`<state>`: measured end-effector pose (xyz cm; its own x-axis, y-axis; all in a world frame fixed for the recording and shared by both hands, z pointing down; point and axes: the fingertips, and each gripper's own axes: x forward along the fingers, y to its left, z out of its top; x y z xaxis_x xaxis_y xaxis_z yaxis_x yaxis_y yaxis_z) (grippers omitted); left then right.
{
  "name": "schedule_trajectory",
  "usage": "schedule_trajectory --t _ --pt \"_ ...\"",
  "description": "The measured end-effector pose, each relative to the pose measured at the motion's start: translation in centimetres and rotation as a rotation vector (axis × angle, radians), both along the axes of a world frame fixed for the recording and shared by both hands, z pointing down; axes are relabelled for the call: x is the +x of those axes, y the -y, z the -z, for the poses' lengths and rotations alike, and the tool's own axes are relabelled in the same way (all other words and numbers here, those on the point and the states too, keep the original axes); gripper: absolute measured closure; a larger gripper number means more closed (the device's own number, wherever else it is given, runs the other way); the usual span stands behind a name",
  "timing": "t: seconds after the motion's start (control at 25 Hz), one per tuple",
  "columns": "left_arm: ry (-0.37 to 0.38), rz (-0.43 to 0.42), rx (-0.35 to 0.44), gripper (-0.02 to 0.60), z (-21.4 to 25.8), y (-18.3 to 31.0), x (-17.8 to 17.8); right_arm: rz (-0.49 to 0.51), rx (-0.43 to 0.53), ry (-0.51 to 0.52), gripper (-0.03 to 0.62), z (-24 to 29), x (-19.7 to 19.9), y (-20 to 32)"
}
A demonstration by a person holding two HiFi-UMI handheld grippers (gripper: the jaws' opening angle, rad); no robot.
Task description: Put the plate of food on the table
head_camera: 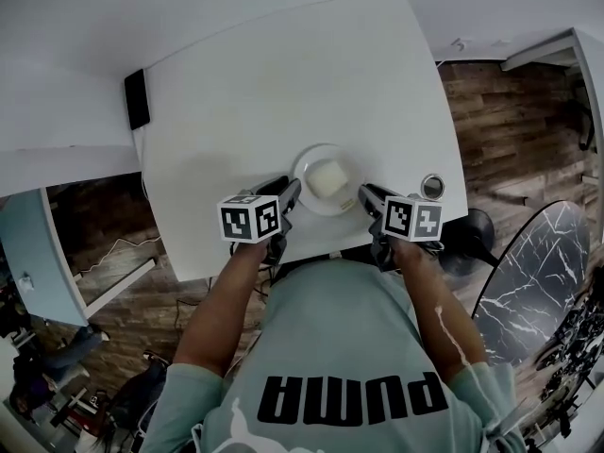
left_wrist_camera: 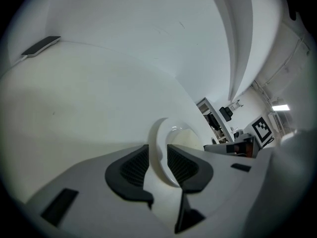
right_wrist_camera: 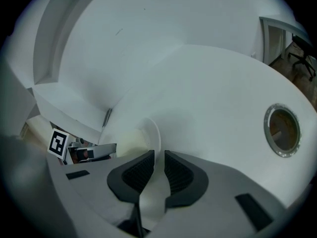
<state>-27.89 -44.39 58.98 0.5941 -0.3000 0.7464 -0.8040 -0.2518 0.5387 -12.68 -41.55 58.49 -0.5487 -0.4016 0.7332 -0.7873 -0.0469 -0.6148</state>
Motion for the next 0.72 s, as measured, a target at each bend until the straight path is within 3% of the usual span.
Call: schedule_trajectory --t 0.44,0.72 --pt "-0.018 -0.008 -0.024 0.465 -0.40 0.14 0.91 -0.037 -0.027 0.050 0.542 -0.50 -0.47 0.12" --pt "0.020 -0.001 -0.047 0.509 -0.73 -0.13 0.99 -0.058 -0.042 0.094 0.543 -0.53 -0.70 0.16"
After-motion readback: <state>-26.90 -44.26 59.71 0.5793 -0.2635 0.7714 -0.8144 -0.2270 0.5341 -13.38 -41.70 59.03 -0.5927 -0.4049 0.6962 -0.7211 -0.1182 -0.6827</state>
